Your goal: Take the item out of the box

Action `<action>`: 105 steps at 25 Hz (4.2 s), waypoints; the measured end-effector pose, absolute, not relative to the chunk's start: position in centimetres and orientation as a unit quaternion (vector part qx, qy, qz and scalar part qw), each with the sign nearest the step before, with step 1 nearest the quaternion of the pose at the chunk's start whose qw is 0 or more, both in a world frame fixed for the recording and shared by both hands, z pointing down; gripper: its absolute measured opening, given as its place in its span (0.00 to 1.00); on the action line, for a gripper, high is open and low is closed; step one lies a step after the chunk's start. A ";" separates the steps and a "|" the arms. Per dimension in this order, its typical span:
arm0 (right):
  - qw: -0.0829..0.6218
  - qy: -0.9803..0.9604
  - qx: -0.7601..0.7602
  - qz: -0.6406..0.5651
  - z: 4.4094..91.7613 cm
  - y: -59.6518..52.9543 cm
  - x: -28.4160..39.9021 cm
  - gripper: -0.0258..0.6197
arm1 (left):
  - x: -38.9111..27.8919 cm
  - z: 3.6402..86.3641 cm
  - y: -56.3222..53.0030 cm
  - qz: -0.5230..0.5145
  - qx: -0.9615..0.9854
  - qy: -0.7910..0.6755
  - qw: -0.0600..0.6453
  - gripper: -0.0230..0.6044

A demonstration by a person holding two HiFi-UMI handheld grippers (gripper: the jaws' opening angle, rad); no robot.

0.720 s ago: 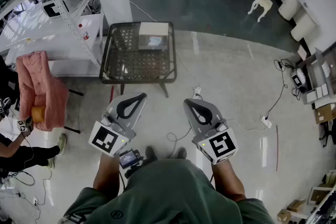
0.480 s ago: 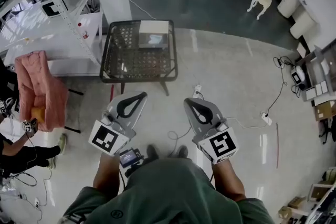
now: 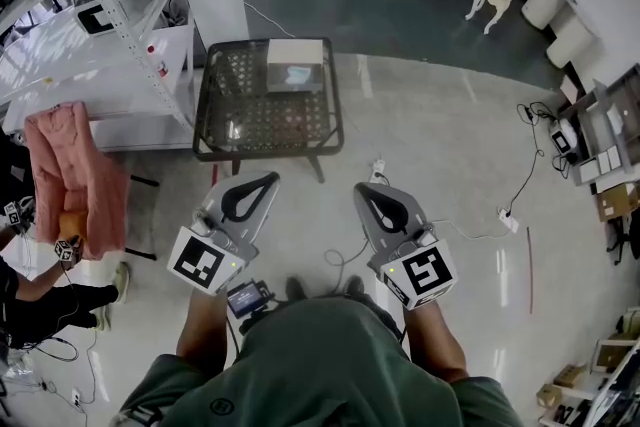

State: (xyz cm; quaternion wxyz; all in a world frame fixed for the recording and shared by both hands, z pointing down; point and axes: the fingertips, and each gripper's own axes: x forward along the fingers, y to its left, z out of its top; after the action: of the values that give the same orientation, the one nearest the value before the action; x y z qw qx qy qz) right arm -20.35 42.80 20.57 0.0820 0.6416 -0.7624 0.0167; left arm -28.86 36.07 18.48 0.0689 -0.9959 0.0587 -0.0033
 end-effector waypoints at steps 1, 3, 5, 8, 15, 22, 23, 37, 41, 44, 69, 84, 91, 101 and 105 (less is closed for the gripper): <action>0.080 -0.761 0.643 0.018 20.5 42.5 -20.5 0.05 | -29.1 18.5 35.8 -0.002 -0.996 0.057 0.069 0.04; 0.071 -0.760 0.646 0.021 20.3 42.0 -20.7 0.05 | -29.4 18.4 35.3 -0.001 -0.996 0.054 0.069 0.04; 0.061 -0.758 0.649 0.023 20.1 41.6 -20.5 0.05 | -29.5 18.4 34.8 0.000 -0.996 0.053 0.068 0.04; 0.057 -0.756 0.651 0.024 20.2 41.5 -19.5 0.05 | -28.8 18.9 34.7 -0.002 -0.997 0.054 0.063 0.04; 0.055 -0.771 0.634 0.034 21.4 38.5 -15.9 0.05 | -24.0 20.9 32.6 -0.019 -0.997 0.053 0.048 0.04; 0.047 -0.791 0.609 0.038 22.4 36.2 -7.9 0.05 | -16.6 21.6 30.6 -0.041 -0.994 0.085 0.056 0.04; 0.046 -0.794 0.605 0.039 22.6 35.8 -6.7 0.05 | -15.5 21.7 30.3 -0.044 -0.993 0.092 0.054 0.04; 0.030 -0.840 0.541 0.041 23.3 31.4 4.8 0.05 | -6.0 21.5 27.4 -0.074 -0.979 0.178 0.063 0.04; 0.029 -0.841 0.538 0.045 23.6 30.5 5.7 0.05 | -5.1 21.5 26.4 -0.078 -0.979 0.180 0.063 0.04; 0.030 -0.836 0.546 0.044 23.7 29.4 6.1 0.05 | -4.6 21.6 25.0 -0.073 -0.980 0.169 0.067 0.04; 0.070 -0.758 0.646 0.051 23.2 9.5 2.3 0.05 | -6.1 21.8 2.3 -0.023 -0.998 0.048 0.044 0.04; 0.070 -0.809 0.580 0.068 25.7 -0.2 7.2 0.05 | -2.1 24.3 -5.5 -0.061 -0.990 0.124 0.026 0.04; 0.064 -0.841 0.533 0.073 27.2 -3.5 12.2 0.05 | 2.6 25.1 -7.3 -0.082 -0.981 0.173 0.027 0.04; 0.064 -0.865 0.489 0.094 29.9 -7.6 14.7 0.05 | 4.7 26.9 -9.9 -0.110 -0.969 0.221 0.015 0.04; 0.081 -0.862 0.488 0.110 31.9 -9.5 13.9 0.05 | 4.0 28.2 -12.1 -0.111 -0.969 0.220 0.001 0.04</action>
State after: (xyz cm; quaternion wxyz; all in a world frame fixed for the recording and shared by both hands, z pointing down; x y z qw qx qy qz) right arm 13.91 -9.53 31.91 0.0805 0.4884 -0.8619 0.1102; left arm 3.97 -12.12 28.21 0.0015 -0.9692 0.2196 -0.1112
